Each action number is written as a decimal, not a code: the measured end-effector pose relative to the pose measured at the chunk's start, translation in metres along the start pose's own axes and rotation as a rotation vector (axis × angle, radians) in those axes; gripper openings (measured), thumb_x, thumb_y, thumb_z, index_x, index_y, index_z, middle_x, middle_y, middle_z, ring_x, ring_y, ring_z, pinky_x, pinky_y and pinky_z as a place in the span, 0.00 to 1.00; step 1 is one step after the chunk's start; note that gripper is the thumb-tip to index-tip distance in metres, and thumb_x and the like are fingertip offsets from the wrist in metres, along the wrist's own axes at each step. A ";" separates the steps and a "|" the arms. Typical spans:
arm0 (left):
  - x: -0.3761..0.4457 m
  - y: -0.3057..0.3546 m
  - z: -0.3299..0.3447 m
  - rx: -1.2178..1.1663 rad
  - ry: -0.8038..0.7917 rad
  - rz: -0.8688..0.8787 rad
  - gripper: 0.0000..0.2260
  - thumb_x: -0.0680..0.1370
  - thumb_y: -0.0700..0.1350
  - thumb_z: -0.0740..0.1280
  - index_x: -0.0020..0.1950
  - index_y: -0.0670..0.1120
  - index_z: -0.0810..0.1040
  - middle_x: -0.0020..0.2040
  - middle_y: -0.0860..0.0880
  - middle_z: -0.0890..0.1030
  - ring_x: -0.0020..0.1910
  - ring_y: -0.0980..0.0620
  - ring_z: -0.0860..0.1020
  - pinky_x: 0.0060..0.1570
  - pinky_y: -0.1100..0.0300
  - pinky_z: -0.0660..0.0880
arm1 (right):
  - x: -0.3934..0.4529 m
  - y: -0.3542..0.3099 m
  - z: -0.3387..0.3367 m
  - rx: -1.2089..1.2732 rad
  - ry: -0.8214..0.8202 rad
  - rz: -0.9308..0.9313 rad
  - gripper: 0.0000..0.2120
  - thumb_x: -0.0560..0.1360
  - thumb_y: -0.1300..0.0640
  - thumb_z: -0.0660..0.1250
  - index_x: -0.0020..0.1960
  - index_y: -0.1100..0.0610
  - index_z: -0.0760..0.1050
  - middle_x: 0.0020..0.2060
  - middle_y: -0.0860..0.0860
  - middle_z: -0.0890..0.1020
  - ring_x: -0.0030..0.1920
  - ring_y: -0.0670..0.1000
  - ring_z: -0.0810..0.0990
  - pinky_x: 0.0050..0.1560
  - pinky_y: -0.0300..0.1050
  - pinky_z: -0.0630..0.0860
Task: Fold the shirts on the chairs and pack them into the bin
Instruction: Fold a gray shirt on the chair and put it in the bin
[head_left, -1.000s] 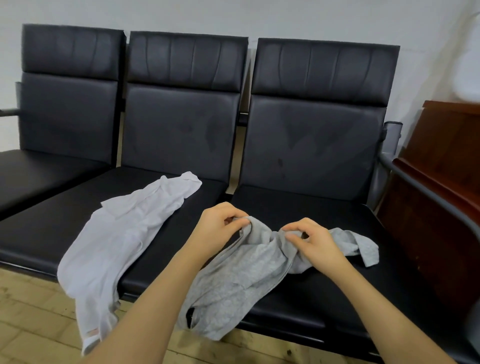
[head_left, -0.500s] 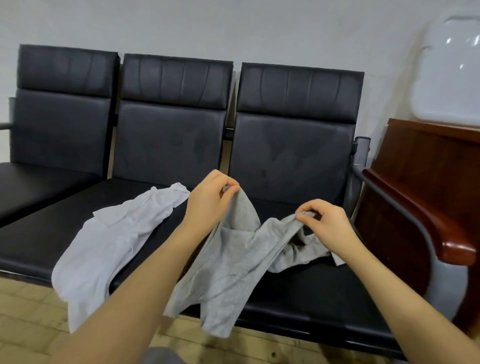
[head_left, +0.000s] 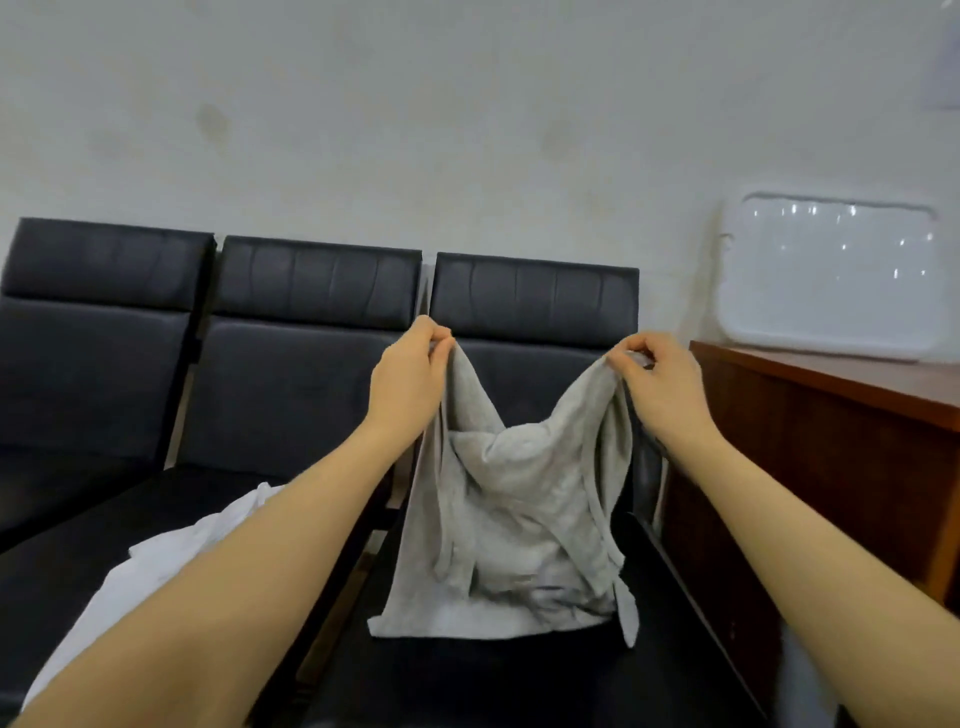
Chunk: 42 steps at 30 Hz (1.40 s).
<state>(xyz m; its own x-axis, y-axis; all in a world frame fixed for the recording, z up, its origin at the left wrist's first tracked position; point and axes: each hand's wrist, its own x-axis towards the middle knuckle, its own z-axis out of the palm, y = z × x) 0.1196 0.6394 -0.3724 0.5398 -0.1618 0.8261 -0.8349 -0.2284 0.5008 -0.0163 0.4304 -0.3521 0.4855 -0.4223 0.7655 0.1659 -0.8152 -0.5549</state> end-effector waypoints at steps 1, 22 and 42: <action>0.006 0.004 -0.001 0.003 -0.001 -0.005 0.04 0.81 0.45 0.60 0.49 0.48 0.73 0.43 0.53 0.79 0.42 0.53 0.77 0.44 0.50 0.77 | 0.005 -0.003 -0.006 0.012 0.030 0.006 0.03 0.78 0.60 0.64 0.46 0.56 0.75 0.45 0.51 0.78 0.47 0.47 0.74 0.42 0.35 0.65; 0.037 -0.036 0.023 0.160 -0.290 0.004 0.12 0.83 0.41 0.54 0.56 0.49 0.76 0.49 0.49 0.64 0.45 0.51 0.68 0.50 0.59 0.68 | 0.024 0.057 -0.005 -0.160 -0.083 0.076 0.08 0.82 0.60 0.55 0.52 0.53 0.73 0.48 0.51 0.66 0.45 0.45 0.68 0.58 0.45 0.68; -0.009 -0.125 0.032 0.390 -0.393 -0.071 0.06 0.78 0.46 0.66 0.47 0.43 0.76 0.56 0.47 0.69 0.53 0.47 0.68 0.52 0.55 0.66 | -0.012 0.121 0.035 -0.274 -0.119 0.142 0.09 0.79 0.58 0.63 0.42 0.61 0.70 0.39 0.53 0.74 0.44 0.55 0.74 0.45 0.46 0.65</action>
<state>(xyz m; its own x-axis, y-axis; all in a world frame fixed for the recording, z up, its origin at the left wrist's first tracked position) 0.2227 0.6381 -0.4506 0.6550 -0.4619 0.5979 -0.7336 -0.5782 0.3570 0.0279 0.3506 -0.4398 0.5865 -0.5032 0.6346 -0.1398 -0.8347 -0.5326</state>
